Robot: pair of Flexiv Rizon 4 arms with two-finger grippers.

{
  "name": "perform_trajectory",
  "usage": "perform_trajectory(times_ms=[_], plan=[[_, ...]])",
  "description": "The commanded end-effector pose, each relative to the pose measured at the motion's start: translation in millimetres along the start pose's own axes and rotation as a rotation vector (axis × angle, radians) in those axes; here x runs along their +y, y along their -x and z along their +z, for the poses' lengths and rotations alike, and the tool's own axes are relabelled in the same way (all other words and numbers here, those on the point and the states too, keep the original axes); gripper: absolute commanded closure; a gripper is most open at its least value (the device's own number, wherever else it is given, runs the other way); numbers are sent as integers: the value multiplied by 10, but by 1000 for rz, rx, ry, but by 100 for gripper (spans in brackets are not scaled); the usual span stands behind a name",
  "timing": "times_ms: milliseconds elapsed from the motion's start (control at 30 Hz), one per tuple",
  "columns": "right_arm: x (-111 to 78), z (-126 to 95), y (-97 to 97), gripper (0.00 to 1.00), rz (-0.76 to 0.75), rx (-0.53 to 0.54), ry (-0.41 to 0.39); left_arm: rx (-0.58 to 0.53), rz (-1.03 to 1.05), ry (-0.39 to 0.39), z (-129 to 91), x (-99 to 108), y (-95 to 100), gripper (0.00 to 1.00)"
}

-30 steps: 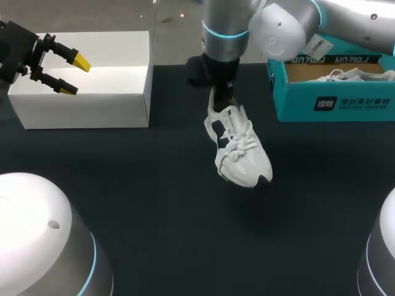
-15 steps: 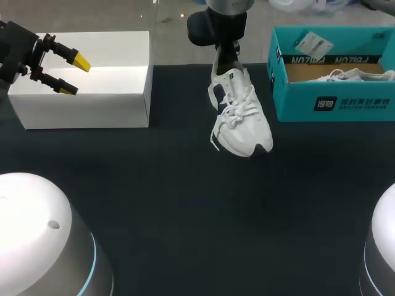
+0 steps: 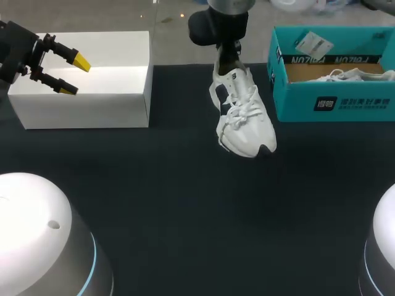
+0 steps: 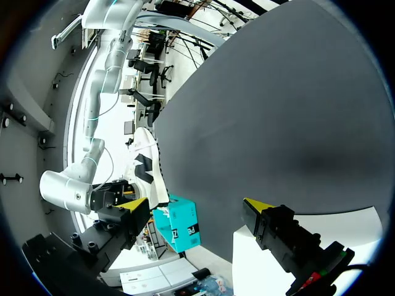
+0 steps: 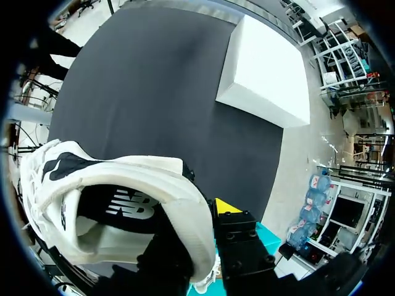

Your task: Take the shoe out of the shoebox, open the shoe tongue, remove and reinsert the insole, then place the shoe into the shoebox

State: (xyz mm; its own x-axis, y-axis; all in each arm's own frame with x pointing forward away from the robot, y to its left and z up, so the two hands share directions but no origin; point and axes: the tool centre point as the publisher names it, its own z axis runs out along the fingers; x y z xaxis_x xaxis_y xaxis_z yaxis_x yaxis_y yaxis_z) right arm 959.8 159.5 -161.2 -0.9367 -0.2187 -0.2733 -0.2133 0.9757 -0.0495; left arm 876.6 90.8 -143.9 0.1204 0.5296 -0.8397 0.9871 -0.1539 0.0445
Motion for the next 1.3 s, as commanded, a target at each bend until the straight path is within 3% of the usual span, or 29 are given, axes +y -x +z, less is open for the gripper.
perform_trajectory(times_ms=[33, 400, 667, 1300], plan=[[-311, -29, 209, 100, 16, 6, 5, 4, 0, 0, -3, -1, 7, 0], [-1521, 25, 831, 100, 20, -58, -33, 4, 0, 0, -3, -1, 7, 0], [-2196, 110, 1142, 100, 109, -73, -107, 4, 0, 0, -3, -1, 7, 0], [-2239, 111, 1171, 100, 129, -76, -117, 4, 0, 0, -3, -1, 7, 0]])
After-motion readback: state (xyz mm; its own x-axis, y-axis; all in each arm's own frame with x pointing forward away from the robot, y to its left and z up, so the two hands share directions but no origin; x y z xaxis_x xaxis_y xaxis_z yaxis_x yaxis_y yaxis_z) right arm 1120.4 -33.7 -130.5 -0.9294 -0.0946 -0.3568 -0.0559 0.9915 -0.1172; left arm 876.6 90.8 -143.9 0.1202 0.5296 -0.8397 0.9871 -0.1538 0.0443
